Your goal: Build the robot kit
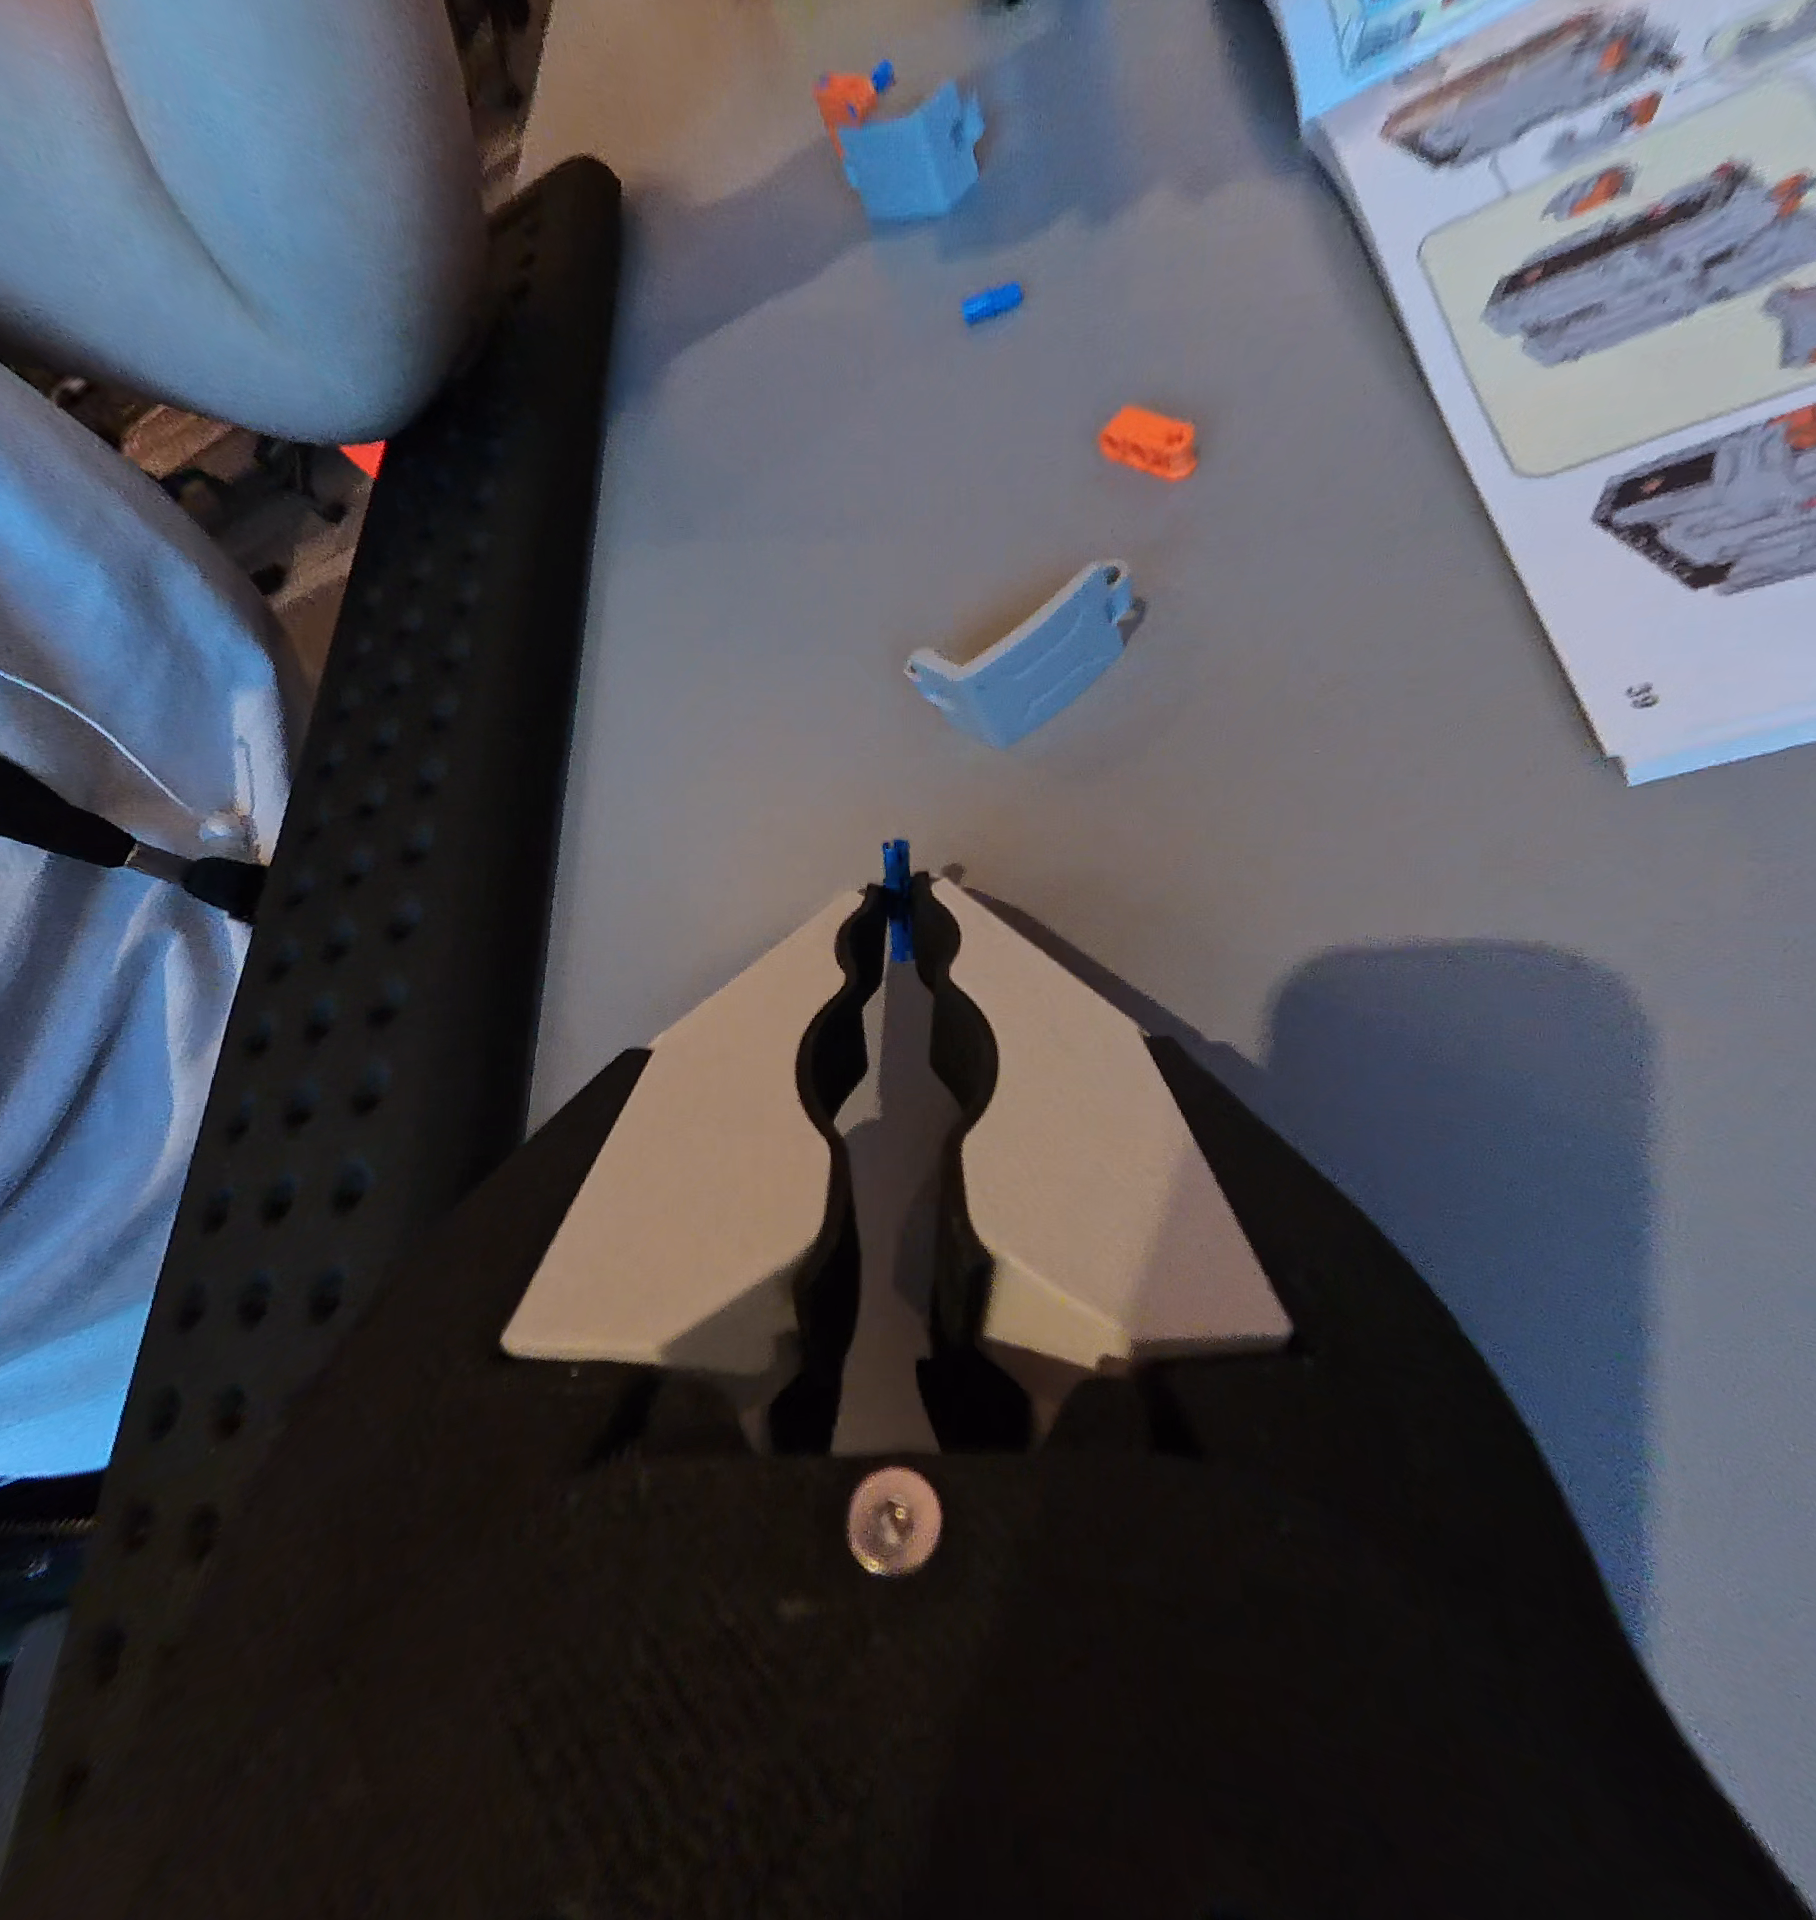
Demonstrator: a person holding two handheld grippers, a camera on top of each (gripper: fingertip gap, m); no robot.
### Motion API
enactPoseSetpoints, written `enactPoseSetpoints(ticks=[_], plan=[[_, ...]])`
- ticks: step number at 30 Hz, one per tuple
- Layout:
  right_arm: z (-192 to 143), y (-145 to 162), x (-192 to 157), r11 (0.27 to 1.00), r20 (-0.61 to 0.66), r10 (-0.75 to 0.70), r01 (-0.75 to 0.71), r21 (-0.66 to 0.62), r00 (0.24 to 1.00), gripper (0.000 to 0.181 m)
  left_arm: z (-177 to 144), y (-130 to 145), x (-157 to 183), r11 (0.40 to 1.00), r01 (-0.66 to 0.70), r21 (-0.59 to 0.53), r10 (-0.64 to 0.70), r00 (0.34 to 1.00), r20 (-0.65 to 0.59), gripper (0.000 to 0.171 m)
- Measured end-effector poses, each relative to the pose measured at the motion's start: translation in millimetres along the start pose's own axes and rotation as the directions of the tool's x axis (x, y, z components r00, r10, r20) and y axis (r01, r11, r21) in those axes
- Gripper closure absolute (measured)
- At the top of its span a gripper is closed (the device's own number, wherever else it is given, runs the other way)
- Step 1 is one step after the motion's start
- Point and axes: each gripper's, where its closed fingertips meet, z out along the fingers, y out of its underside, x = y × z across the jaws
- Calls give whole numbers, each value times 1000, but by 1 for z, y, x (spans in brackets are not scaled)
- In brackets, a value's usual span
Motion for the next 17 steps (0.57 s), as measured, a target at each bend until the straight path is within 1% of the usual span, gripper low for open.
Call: enactPoseSetpoints(ticks=[1, 6, 9, 13, 15, 17], plan=[[2, 3, 1, 1000, -4, 1, -1, -29, 1000, 177, 0, 0, 0, 1000, 0, -1, 0, 1000, -1, 167], [5, 11, 1, 987, -23, -26, 22, -156, 999, 177, 0, 0, 2, 1000, 4, -2, -4, 1000, -10, 167], [2, 14, 2, 964, -67, -102, 82, -251, 993, 177, 0, -1, 3, 1000, 2, -1, -2, 1000, -13, 167], [-3, 17, 4, 902, -117, -217, 153, -404, 969, 172, -1, -2, 4, 1000, 4, 1, -4, 1000, -16, 167], [-7, 18, 6, 858, -144, -276, 176, -483, 950, 165, -2, -2, 5, 1000, 2, 2, -2, 1000, -18, 168], [-14, 13, 7, 803, -178, -353, 200, -561, 918, 163, -3, -3, 6, 1000, -4, 5, 4, 1000, -17, 168]])
